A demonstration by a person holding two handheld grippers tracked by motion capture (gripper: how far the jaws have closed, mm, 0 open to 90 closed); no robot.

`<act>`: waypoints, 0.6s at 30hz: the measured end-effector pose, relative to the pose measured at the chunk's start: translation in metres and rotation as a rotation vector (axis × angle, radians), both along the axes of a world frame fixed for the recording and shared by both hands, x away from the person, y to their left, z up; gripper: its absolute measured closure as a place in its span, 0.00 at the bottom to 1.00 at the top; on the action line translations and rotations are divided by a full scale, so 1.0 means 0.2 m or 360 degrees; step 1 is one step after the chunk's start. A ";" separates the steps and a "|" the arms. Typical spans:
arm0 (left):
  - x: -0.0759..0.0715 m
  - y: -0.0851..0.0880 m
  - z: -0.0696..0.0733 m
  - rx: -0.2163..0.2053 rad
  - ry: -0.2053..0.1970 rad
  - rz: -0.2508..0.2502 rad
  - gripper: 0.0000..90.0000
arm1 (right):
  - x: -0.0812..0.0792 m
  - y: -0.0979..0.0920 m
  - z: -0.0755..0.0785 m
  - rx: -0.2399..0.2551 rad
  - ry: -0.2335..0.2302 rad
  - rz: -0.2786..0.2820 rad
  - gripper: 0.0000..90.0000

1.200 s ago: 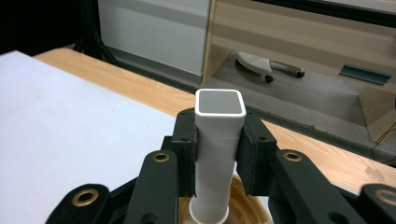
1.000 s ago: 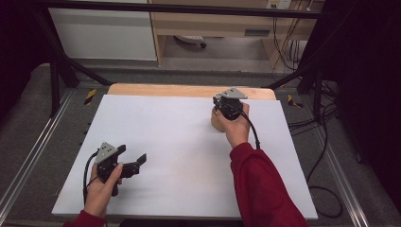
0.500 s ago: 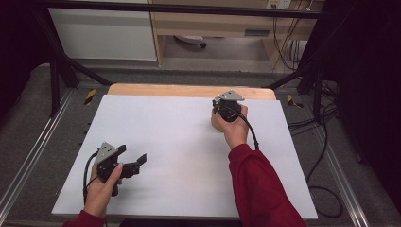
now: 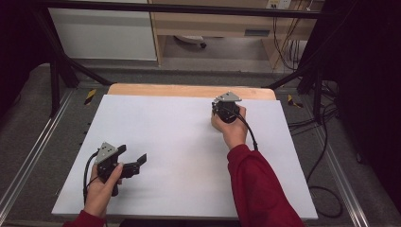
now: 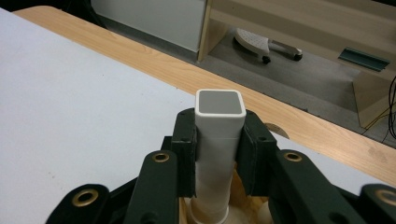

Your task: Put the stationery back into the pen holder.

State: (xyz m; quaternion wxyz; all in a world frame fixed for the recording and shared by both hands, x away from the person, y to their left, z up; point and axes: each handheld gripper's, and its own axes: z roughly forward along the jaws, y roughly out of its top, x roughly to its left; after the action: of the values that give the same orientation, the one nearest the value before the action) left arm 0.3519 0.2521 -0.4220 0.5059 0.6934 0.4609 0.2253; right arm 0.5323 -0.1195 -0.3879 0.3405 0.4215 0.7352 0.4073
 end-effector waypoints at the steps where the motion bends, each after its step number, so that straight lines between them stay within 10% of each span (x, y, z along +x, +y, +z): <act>1: 0.00 0.00 0.00 0.0001 0.0000 0.0000 0.08 | 0.00 0.00 0.00 -0.0001 0.0005 -0.0001 0.79; 18: 0.00 0.00 0.00 -0.0002 -0.0005 0.0003 0.08 | -0.05 -0.03 0.06 0.0079 -0.0030 -0.0020 0.66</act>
State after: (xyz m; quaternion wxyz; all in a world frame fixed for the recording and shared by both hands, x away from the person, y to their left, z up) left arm 0.3518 0.2513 -0.4220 0.5070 0.6923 0.4608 0.2266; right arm 0.5222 -0.1262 -0.3755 0.3394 0.4307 0.7188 0.4273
